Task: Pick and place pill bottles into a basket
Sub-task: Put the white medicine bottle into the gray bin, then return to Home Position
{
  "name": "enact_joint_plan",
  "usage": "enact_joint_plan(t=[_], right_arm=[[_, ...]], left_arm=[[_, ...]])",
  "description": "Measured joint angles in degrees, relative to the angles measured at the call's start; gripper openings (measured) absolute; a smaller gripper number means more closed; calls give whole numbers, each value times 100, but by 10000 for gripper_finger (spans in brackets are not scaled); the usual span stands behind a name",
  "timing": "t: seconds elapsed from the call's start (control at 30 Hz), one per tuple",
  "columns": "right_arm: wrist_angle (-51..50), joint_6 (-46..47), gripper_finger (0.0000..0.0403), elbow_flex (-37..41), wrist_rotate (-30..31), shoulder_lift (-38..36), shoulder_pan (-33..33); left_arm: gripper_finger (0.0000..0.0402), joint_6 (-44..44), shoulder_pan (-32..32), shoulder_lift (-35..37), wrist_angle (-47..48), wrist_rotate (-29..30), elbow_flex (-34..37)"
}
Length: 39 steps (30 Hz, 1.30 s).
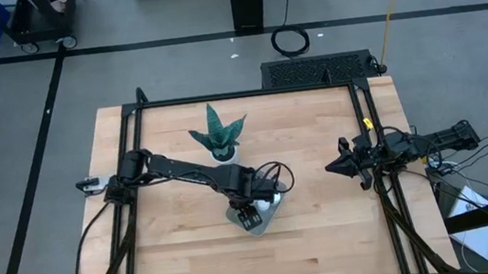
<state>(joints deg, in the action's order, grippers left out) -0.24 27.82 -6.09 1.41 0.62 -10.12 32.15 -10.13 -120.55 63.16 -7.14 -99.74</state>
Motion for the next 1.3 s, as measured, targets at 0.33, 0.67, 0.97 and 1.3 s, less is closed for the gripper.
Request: enact_joint_plan(t=[0.33,0.67,0.97,1.3], right_arm=[[1,1,9,0,0,0,1],[1,1,8,0,1,-1,1],[-2,1,8,0,0,0,-1],[0,1,8,0,0,-1,1]], left_arm=[[234,-33,0,34,266,-420,-2],[127,-45,-70,1076,297,389,-9],[11,-304,-66,1948,274,1477,-11],[4,-473,-506,3269,-1960,2135,1256]])
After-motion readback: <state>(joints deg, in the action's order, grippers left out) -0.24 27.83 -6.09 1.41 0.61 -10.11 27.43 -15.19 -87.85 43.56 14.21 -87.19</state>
